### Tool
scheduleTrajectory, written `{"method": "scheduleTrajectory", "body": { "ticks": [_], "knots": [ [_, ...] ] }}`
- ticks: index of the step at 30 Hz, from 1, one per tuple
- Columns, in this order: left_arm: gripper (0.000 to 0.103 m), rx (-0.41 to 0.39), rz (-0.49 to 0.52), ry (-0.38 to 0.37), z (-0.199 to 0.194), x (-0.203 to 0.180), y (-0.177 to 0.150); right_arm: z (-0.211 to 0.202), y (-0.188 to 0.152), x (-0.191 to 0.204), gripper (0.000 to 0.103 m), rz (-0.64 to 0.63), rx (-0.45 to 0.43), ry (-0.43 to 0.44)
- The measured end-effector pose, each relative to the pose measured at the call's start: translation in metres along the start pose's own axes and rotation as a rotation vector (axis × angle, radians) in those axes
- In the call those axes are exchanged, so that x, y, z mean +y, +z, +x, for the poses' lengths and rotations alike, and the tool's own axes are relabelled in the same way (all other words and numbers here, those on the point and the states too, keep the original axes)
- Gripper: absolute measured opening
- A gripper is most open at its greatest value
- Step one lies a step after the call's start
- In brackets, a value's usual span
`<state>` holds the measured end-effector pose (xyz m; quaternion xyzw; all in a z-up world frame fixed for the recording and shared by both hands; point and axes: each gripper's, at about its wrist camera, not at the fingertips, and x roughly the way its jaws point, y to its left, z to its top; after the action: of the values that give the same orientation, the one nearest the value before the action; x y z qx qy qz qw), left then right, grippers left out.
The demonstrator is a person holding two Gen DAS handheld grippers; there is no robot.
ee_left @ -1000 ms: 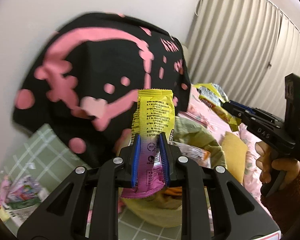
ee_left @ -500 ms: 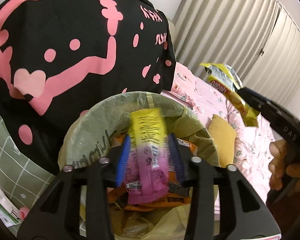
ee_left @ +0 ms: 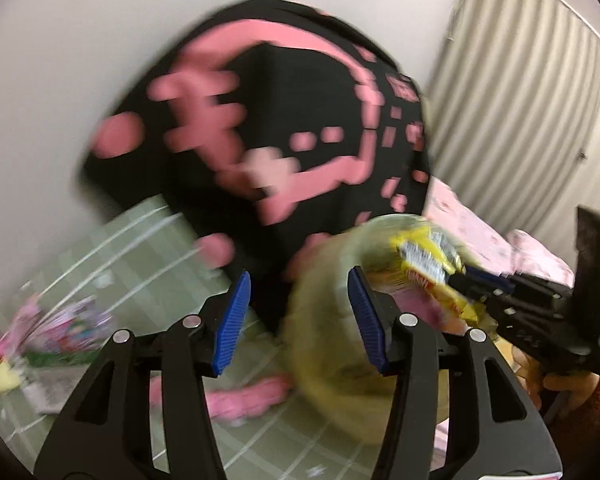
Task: Collect trash
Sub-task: 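Carry both wrappers over the yellow trash bag and release them, then move the left tool back to the table and grasp the red-gold snack packet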
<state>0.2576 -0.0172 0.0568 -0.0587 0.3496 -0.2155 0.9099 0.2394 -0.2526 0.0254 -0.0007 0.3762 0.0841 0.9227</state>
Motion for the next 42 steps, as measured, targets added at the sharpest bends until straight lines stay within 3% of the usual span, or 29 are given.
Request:
{"method": "scheduleTrajectory", "body": {
  "ticks": [3,6,10,17,26,30,42],
  "knots": [
    [0.048,0.005,-0.065,0.067,-0.015,0.034,-0.017,0.035,-0.013,0.001,0.019,0.002,0.118,-0.027],
    [0.048,0.003,-0.126,0.136,-0.03,0.065,-0.032,0.05,-0.021,0.002,0.019,-0.013,0.18,-0.057],
    [0.048,-0.013,-0.205,0.192,-0.045,0.093,-0.048,0.049,-0.023,0.005,0.023,-0.033,0.196,-0.081],
    [0.05,-0.044,-0.228,0.279,-0.079,0.118,-0.071,0.029,-0.022,0.011,0.04,-0.026,0.149,-0.074],
    [0.053,-0.081,-0.3,0.401,-0.127,0.158,-0.107,-0.012,0.007,0.044,0.042,-0.061,-0.028,-0.081],
    [0.053,-0.076,-0.349,0.435,-0.14,0.174,-0.126,-0.017,0.016,0.069,0.042,-0.087,-0.071,-0.031],
    [0.053,-0.001,-0.426,0.473,-0.151,0.189,-0.179,0.014,0.001,0.154,0.042,-0.19,-0.029,0.129]
  ]
}}
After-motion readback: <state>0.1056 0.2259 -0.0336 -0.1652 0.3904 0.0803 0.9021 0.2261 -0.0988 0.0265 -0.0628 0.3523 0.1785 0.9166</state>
